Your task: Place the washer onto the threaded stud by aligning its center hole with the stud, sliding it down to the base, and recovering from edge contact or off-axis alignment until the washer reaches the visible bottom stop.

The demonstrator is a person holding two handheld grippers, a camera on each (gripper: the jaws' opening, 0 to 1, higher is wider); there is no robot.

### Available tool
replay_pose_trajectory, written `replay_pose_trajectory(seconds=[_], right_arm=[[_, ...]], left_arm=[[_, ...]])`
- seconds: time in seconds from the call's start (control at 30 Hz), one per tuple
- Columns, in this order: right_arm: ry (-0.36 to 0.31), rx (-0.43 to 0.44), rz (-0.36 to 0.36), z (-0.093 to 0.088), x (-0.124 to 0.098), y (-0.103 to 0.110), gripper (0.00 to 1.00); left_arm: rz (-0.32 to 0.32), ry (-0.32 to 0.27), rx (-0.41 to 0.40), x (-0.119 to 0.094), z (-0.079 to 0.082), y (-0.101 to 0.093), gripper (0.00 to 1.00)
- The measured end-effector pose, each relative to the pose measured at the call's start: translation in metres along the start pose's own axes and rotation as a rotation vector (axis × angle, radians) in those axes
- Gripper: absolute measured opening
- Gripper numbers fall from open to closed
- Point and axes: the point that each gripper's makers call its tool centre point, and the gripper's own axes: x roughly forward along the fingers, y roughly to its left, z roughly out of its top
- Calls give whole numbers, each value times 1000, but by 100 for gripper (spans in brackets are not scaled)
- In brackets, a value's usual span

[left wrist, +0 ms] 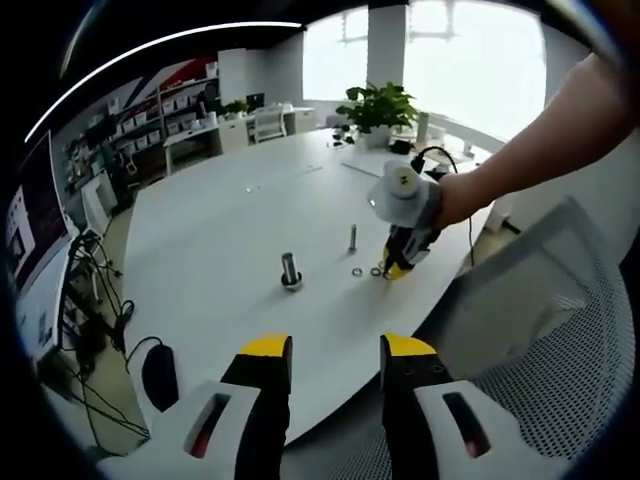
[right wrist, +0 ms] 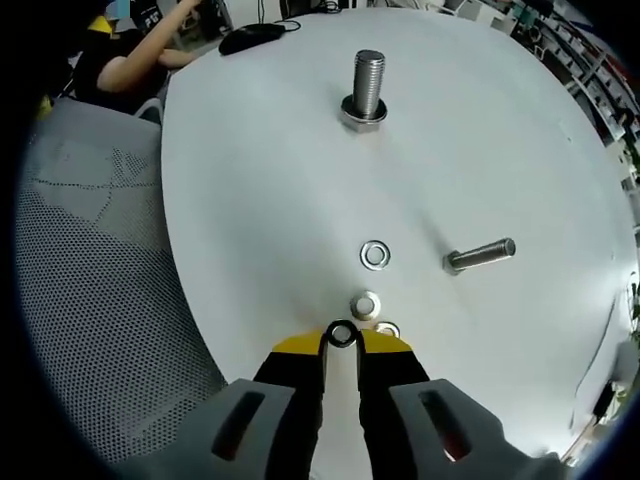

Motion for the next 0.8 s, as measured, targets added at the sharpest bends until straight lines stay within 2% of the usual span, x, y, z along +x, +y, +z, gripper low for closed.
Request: replay_pose_trajectory(seconds=[0.17, 0.37, 0.47, 0.53, 0.7, 0.8], right_arm=[[-23, 9, -6, 0, -1, -9, 13], [-46, 12, -22, 4, -23, -7, 13], [-61, 16, -32, 7, -25, -21, 13], [-69, 20, -38, 9, -29, -23, 13], [-91, 8, -64, 22, -36, -45, 13], [-106, -2, -77, 33, -47, -48, 13]], left_arm=[[-2, -2, 0, 0, 1, -1, 33], [-5, 0, 4, 1, 1, -1, 33], [-4, 2, 1, 0, 1, -1, 33], [-3, 1, 0, 0, 1, -1, 33], [1, 1, -2, -1, 1, -1, 33], [2, -3, -1, -1, 1, -1, 33]])
